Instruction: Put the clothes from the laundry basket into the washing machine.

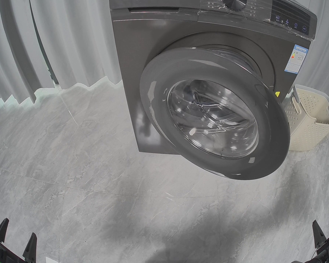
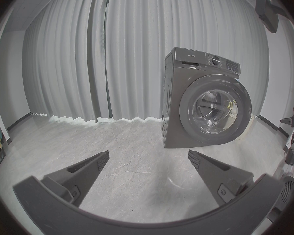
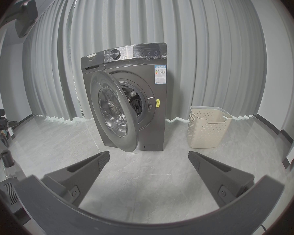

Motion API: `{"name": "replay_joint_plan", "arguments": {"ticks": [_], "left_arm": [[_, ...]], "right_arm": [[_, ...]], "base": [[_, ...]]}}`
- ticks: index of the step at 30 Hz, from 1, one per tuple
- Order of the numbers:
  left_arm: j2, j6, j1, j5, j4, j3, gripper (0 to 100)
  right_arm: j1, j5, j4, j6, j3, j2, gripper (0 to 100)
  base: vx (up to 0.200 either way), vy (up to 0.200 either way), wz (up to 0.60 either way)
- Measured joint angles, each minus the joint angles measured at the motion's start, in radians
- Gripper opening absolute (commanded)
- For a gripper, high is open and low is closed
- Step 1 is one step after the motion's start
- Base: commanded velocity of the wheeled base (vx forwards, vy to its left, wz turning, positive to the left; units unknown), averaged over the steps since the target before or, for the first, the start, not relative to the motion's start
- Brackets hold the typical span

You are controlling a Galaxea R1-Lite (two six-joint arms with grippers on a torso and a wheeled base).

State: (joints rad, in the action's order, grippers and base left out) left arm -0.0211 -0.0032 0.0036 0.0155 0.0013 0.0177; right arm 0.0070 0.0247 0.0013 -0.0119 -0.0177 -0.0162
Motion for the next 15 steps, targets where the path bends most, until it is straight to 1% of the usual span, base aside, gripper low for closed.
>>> {"name": "replay_joint_plan", "arguments": {"ticks": [10, 15], "left_arm": [[0.007, 0.001, -0.002, 0.0, 0.0, 0.0, 100], [0.008, 0.003, -0.003, 0.0, 0.0, 0.0, 100]], "right_arm": [[0.0, -0.001, -0.004, -0.007, 0.0, 0.0, 100], [0.001, 0.004, -0.001, 0.003, 0.0, 0.0, 100]], "base": [[0.0, -0.2, 0.0], [0.0, -0.2, 0.0]]}}
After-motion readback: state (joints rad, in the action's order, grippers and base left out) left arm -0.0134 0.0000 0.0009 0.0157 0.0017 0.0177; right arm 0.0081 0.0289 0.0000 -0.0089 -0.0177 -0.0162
